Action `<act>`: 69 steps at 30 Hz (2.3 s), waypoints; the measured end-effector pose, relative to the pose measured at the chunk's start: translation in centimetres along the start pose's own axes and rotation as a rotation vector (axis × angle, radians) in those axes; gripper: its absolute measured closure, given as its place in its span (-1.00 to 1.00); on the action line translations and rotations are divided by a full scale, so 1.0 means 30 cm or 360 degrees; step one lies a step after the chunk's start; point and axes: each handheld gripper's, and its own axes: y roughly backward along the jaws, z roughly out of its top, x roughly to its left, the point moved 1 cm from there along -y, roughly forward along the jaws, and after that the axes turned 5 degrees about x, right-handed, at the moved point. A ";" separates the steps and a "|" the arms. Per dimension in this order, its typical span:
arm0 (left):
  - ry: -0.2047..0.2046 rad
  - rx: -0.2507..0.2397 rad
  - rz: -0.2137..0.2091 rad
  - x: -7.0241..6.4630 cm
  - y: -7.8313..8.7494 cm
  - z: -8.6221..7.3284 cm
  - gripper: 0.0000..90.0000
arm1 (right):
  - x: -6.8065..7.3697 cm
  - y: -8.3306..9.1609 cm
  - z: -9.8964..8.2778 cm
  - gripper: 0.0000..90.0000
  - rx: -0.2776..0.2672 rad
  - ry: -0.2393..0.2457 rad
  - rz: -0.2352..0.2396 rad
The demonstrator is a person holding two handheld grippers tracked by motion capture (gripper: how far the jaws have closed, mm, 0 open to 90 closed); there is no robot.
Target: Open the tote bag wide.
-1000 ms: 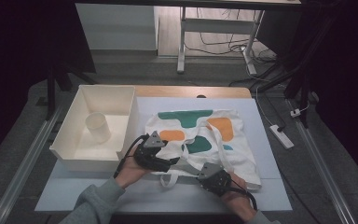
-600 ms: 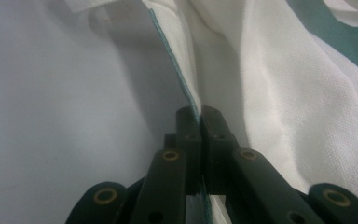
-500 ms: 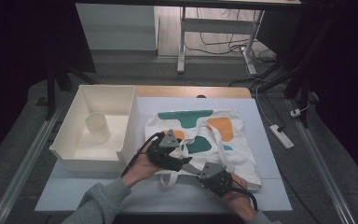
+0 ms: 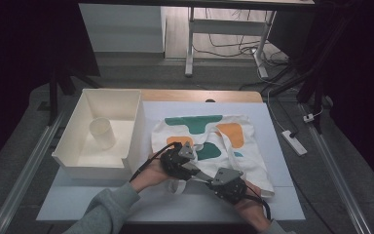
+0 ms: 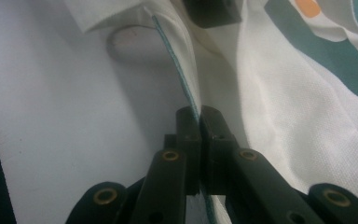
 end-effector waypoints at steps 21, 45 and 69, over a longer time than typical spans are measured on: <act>0.0105 -0.0158 0.0171 0.046 0.027 0.002 0.81 | 0.026 0.027 0.018 0.96 -0.0021 0.0040 0.0023; 0.0350 -0.0335 0.0206 0.126 0.060 0.033 0.82 | 0.098 0.068 0.009 0.96 -0.0043 0.0070 0.0298; 0.0446 -0.0317 0.0152 0.153 0.015 0.060 0.81 | 0.168 0.056 -0.019 0.96 -0.0018 0.0099 0.0455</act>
